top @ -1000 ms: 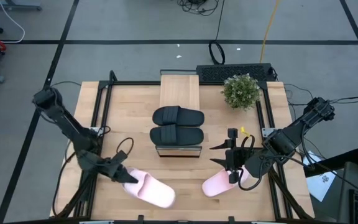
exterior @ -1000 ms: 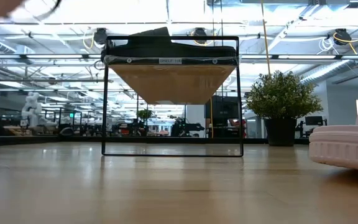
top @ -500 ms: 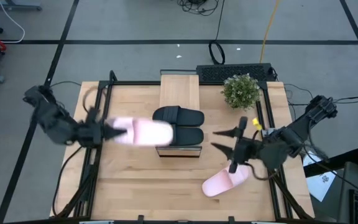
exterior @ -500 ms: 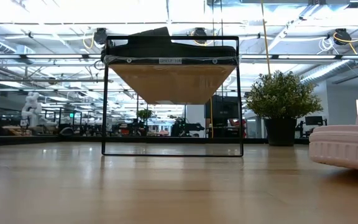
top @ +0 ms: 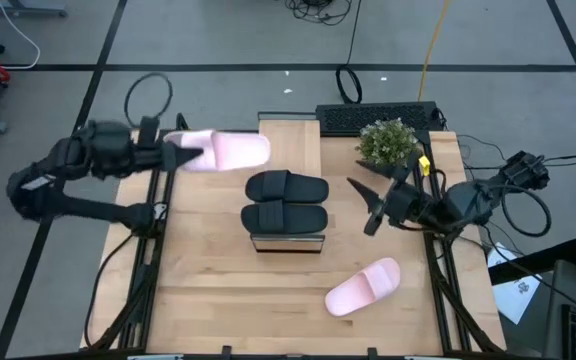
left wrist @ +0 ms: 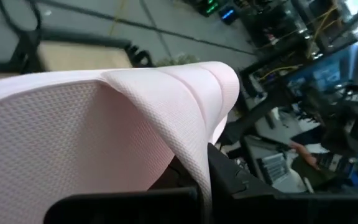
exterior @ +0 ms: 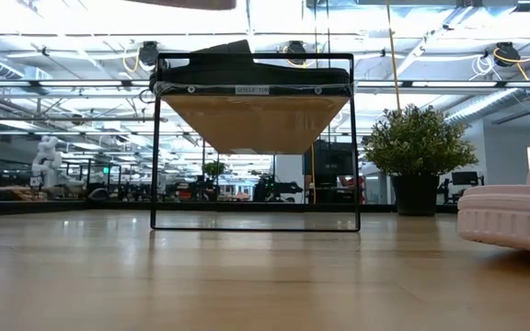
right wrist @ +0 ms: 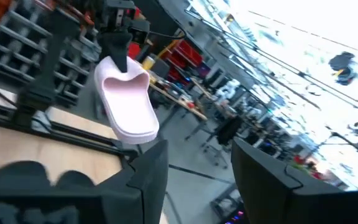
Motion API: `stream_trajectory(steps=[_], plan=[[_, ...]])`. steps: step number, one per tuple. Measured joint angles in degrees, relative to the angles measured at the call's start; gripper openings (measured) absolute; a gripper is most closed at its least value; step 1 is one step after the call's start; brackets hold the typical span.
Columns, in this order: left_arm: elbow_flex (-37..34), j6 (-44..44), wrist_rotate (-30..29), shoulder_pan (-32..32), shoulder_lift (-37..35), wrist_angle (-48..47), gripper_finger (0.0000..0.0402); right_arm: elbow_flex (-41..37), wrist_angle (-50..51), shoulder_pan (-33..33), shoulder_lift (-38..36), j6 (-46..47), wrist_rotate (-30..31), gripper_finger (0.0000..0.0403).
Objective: Pick and place slides into the shelf
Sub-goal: Put the left pink slide on the shelf
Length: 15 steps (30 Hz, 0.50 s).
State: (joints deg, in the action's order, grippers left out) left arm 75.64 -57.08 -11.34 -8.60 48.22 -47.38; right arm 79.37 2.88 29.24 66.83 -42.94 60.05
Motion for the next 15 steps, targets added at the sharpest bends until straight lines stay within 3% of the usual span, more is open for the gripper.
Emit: stream_trajectory(steps=[8, 10, 15], plan=[[0.0, 7.9, 34.1, -25.5, 14.4, 18.9, 0.0, 0.0, 0.4, -2.8, 0.0, 0.1, 0.2, 0.0164], [0.0, 8.5, 38.9, -29.1, 18.9, 20.6, 0.0, 0.0, 0.4, -2.7, -0.1, 0.1, 0.8, 0.0164], [-0.1, 10.1, 44.7, -34.0, 26.8, 23.7, 0.0, 0.0, 0.6, -2.5, -0.4, -2.3, 8.2, 0.0164]])
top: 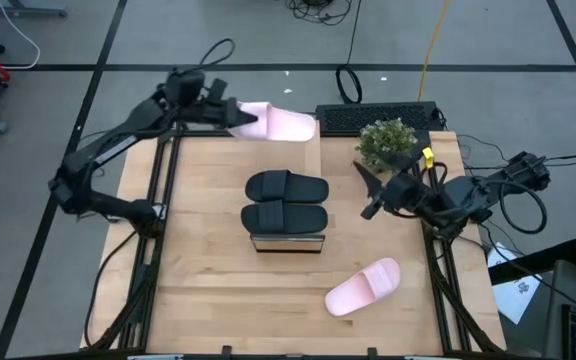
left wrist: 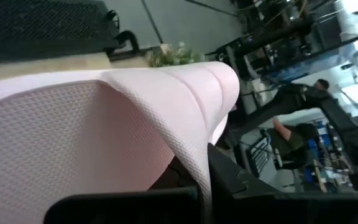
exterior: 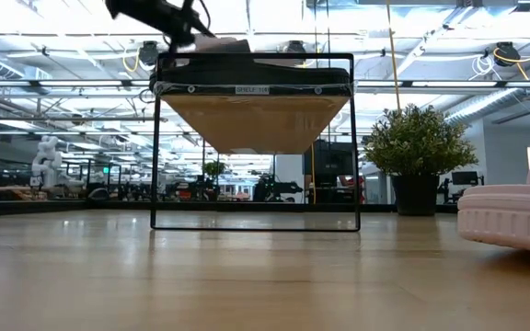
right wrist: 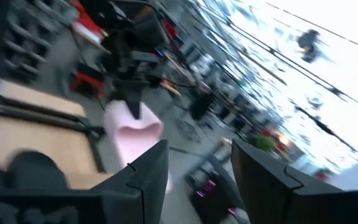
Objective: Pick and place slides into the shelf
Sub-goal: Put the left pink slide on the shelf
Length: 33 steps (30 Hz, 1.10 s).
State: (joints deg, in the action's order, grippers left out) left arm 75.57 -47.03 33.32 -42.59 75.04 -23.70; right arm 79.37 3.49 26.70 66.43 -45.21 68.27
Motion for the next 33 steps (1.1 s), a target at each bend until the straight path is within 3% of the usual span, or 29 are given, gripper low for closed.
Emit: stream_trajectory(steps=[5, 14, 26, 33], plan=[[0.1, -0.2, 2.8, 0.1, 4.8, 5.3, 0.0, 0.0, -0.3, 0.0, -0.5, -3.5, 3.9, 0.0164], [0.1, 0.0, 2.1, 1.4, 12.3, 7.9, 0.0, 0.0, 0.0, 0.0, -1.3, -3.7, 4.0, 0.0164], [-4.0, -0.8, -2.0, 2.7, 12.7, 8.1, 0.0, 0.0, 1.7, 0.0, -1.5, -2.0, 4.1, 0.0164], [-10.5, -6.8, -2.5, 3.8, 12.7, 20.8, 0.0, 0.0, 2.2, 0.0, -1.5, -2.0, 4.0, 0.0164]])
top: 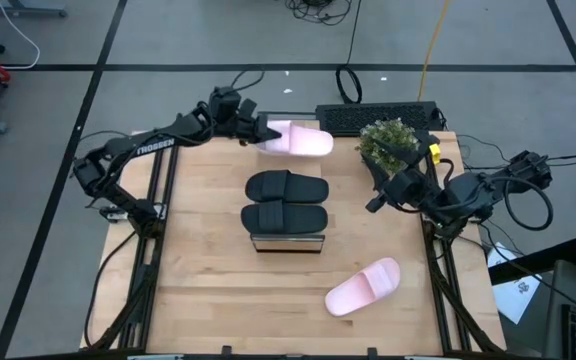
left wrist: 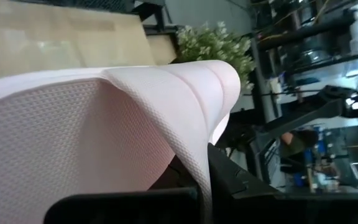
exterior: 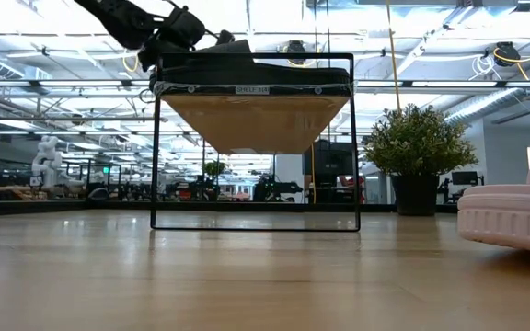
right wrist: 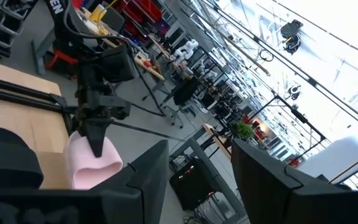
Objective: Pick and place slides into the shelf
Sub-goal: Put the left pink slide on the shelf
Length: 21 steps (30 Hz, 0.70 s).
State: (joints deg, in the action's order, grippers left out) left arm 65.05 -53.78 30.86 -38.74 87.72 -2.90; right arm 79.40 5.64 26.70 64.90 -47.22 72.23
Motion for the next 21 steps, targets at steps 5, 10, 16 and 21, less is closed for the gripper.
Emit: stream_trajectory(steps=[5, 10, 16, 21], plan=[[-2.9, -2.3, -0.2, 1.5, 0.0, 2.3, 0.0, 0.0, 0.0, 0.0, 0.0, 0.0, 0.0, 0.0164], [-4.5, -2.8, -0.9, 2.6, 0.0, 2.6, 0.0, 0.0, 0.5, 0.0, 0.0, 0.0, 0.0, 0.0164], [-4.5, -2.9, -1.4, 2.7, 0.0, 2.7, 0.0, 0.0, 1.3, 0.0, 0.0, 1.2, 0.0, 0.0164], [-4.5, -3.3, -1.7, 3.3, -0.5, 1.6, 0.0, 0.0, 3.3, 0.0, 0.0, 3.1, 0.0, 0.0164]])
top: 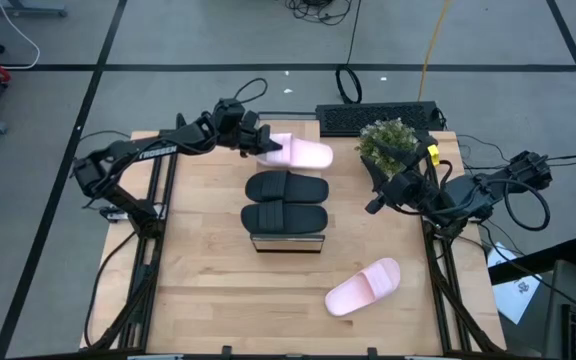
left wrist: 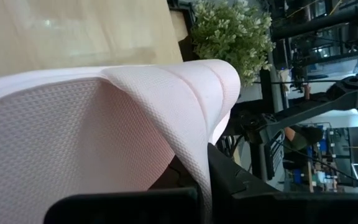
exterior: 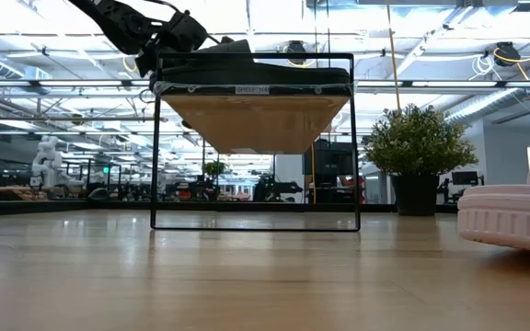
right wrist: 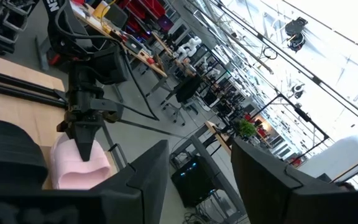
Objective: Pick and place slides into the shelf
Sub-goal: Put the left pink slide on the shelf
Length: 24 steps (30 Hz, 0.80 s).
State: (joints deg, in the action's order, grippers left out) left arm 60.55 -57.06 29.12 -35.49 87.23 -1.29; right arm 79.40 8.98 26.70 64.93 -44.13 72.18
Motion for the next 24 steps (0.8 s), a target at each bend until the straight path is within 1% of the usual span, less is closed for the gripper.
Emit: stream_trajectory(steps=[5, 12, 15, 24], plan=[[0.0, 0.6, -1.2, 0.8, -1.1, -2.9, 0.0, 0.0, 0.0, 0.0, 0.0, 0.0, 0.0, 0.0164], [0.0, 1.3, -1.8, 1.4, -2.3, -4.6, 0.0, 0.0, 0.1, 0.0, 0.0, 0.0, 0.0, 0.0164], [0.0, 1.6, -2.5, 2.1, -2.3, -7.2, 0.0, 0.0, 0.1, 0.0, 0.0, 0.0, -0.1, 0.0164], [0.0, 1.9, -3.3, 3.3, -2.3, -7.3, 0.0, 0.0, 0.1, 0.0, 0.0, 0.0, -0.2, 0.0164]])
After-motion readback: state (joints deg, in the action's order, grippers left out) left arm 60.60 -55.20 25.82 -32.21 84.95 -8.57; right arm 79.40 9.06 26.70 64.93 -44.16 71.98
